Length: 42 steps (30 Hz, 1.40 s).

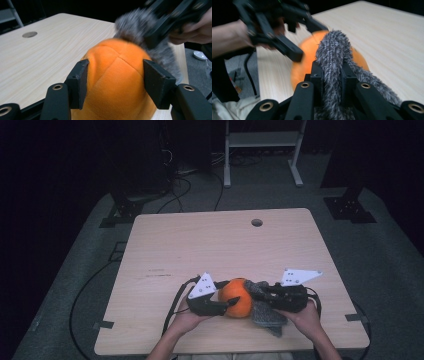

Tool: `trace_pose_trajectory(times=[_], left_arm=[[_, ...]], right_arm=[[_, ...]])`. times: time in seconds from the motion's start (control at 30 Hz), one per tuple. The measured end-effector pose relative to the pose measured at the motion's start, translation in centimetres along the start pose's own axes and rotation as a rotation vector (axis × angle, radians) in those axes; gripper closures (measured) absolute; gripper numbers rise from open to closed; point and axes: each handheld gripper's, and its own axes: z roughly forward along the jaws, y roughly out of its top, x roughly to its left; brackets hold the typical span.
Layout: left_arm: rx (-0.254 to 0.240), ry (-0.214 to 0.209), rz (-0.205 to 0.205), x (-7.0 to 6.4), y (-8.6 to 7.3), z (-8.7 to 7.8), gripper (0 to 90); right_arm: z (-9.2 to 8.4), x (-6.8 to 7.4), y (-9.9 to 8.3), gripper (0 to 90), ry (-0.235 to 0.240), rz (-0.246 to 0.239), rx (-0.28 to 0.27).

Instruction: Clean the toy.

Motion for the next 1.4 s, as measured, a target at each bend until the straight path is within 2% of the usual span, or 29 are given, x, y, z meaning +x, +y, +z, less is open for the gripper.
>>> trace_pose_trajectory(times=[0.07, 0.1, 0.13, 0.17, 0.23, 0.27, 0.3, 0.37, 0.43, 0.5, 0.57, 0.63, 0.67, 0.7, 0.73, 0.77, 0.8, 0.9, 0.93, 1.0, 1.07, 1.1, 1.17, 1.2, 1.23, 1.27, 1.33, 1.37, 1.4], left_arm=[[-0.009, -0.02, -0.004, 0.1, -0.1, 0.0, 39.5], [-0.005, -0.033, -0.018, 0.3, -0.2, 0.1, 35.4], [0.013, -0.031, -0.031, 0.5, -0.3, 0.3, 28.5], [0.046, -0.006, -0.026, 0.6, -0.4, 0.6, 22.6], [0.091, -0.033, -0.076, 0.9, -0.7, 1.2, 12.0], [0.091, -0.034, -0.081, 0.9, -0.8, 1.4, 11.3], [0.087, -0.035, -0.072, 0.9, -0.9, 1.3, 13.5], [0.078, -0.022, -0.049, 0.6, -0.8, 1.2, 25.9], [0.064, -0.011, -0.043, 0.5, -0.6, 0.9, 32.4], [0.048, -0.01, -0.051, 0.6, -0.4, 0.6, 35.3], [0.033, -0.002, -0.048, 0.7, -0.1, 0.2, 35.3], [0.02, -0.009, -0.043, 0.7, 0.3, -0.3, 35.2], [0.026, -0.011, -0.04, 0.6, 0.4, -0.3, 35.0], [0.042, -0.004, -0.027, 0.5, 0.3, -0.2, 34.1], [0.062, -0.009, -0.02, 0.5, 0.1, -0.1, 32.5], [0.062, -0.009, -0.02, 0.5, 0.1, -0.1, 29.7], [0.061, -0.063, -0.048, 0.8, -0.2, 0.1, 26.4], [0.064, -0.084, -0.07, 1.2, -0.2, 0.1, 17.0], [0.077, -0.103, -0.095, 1.5, -0.4, 0.3, 14.9], [0.092, -0.071, -0.057, 1.2, -0.7, 0.4, 17.8], [0.078, -0.048, -0.048, 0.8, -0.9, 0.5, 26.1], [0.081, -0.056, -0.038, 0.6, -0.9, 0.6, 28.3], [0.094, -0.084, -0.023, 0.4, -0.7, 0.6, 27.4], [0.096, -0.118, -0.03, 0.6, -0.6, 0.4, 24.7], [0.096, -0.118, -0.03, 0.6, -0.6, 0.4, 21.2], [0.074, -0.2, -0.058, 1.2, -0.7, 0.0, 19.3], [0.065, -0.206, -0.066, 1.3, -0.8, -0.1, 21.3], [0.08, -0.174, -0.036, 1.1, -0.9, 0.0, 22.2], [0.088, -0.12, 0.009, 0.7, -0.9, 0.1, 28.1]], right_arm=[[0.1, -0.4, -0.4, 76.1, 0.016, 0.023, -0.004], [0.1, -0.5, -0.3, 76.0, 0.018, 0.028, -0.003], [0.1, -0.4, -0.2, 75.8, 0.023, 0.033, -0.006], [0.2, -0.1, 0.0, 75.6, 0.028, 0.029, -0.011], [0.6, 0.5, 0.4, 75.6, 0.036, 0.008, -0.001], [0.8, 0.7, 0.5, 75.7, 0.026, -0.01, 0.012], [1.0, 0.7, 0.5, 75.7, 0.017, -0.014, 0.022], [0.9, 0.1, 0.2, 76.1, 0.015, 0.006, 0.019], [0.5, -0.7, -0.3, 76.1, -0.033, 0.018, 0.04], [0.2, -1.2, -0.6, 76.0, -0.075, 0.041, 0.06], [-0.1, -0.7, -0.1, 75.9, -0.056, 0.033, 0.023], [-0.2, 0.2, 0.8, 75.9, 0.006, 0.003, -0.032], [0.0, 0.5, 1.0, 75.9, 0.02, -0.008, -0.035], [0.4, 0.6, 1.1, 75.9, 0.017, -0.019, -0.018], [0.7, 0.4, 0.8, 75.9, 0.012, -0.013, 0.002], [1.0, 0.2, 0.4, 75.9, 0.009, -0.004, 0.026], [1.3, 0.0, 0.0, 75.9, 0.015, 0.008, 0.035], [1.3, 0.1, -0.2, 75.9, 0.009, 0.008, 0.045], [1.2, 0.1, -0.1, 75.9, -0.01, -0.001, 0.056], [1.2, 0.2, 0.0, 75.7, -0.006, 0.01, 0.047], [1.2, 0.7, 0.5, 75.5, 0.022, 0.011, 0.01], [1.2, 1.0, 0.8, 75.5, 0.032, 0.0, -0.004], [1.4, 1.2, 1.0, 75.7, 0.03, -0.018, 0.007], [1.4, 0.9, 0.7, 75.9, 0.032, -0.011, 0.013], [1.4, 0.5, 0.3, 76.0, 0.031, -0.002, 0.021], [1.3, 0.1, 0.0, 75.9, 0.014, 0.006, 0.033], [0.8, -0.6, -0.4, 75.8, -0.01, 0.039, 0.032], [0.6, -0.7, -0.4, 75.8, -0.023, 0.041, 0.035], [0.6, -0.6, -0.3, 75.8, -0.016, 0.046, 0.029]])
